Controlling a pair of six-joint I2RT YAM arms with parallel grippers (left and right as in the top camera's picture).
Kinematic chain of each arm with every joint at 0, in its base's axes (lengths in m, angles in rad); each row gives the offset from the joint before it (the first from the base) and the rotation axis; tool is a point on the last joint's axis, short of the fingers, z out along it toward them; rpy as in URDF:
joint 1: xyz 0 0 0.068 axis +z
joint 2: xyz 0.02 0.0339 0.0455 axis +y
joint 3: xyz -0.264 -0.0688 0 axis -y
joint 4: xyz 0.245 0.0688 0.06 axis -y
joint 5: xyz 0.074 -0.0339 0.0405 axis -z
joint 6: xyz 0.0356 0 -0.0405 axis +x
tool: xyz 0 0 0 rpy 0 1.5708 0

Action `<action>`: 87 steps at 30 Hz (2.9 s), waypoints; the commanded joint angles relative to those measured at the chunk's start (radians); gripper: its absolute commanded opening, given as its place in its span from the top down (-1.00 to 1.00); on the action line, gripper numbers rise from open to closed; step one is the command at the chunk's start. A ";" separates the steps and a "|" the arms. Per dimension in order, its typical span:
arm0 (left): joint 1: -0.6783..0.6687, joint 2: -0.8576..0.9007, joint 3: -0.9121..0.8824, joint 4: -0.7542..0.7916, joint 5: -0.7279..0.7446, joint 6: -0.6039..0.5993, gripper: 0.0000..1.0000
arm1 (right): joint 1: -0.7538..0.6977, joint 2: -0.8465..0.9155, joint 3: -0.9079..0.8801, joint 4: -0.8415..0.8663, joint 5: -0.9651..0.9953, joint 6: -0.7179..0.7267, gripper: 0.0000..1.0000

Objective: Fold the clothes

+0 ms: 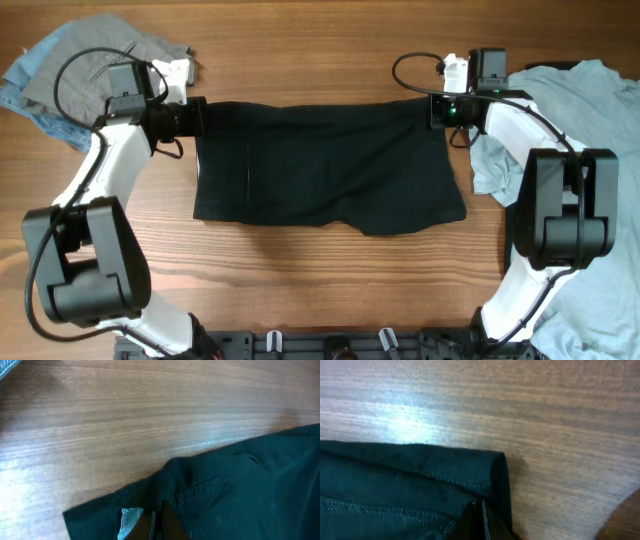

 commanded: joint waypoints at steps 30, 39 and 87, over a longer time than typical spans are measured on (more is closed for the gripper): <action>0.002 -0.156 -0.110 -0.341 -0.135 -0.052 0.79 | -0.001 -0.176 0.012 -0.357 -0.180 0.207 0.49; 0.002 -0.103 -0.336 -0.244 -0.139 -0.083 0.36 | -0.001 -0.190 0.012 -0.701 -0.109 0.159 -0.05; 0.131 -0.382 -0.296 -0.206 -0.174 -0.230 -0.44 | 0.100 -0.300 -0.275 -0.470 -0.134 0.320 0.87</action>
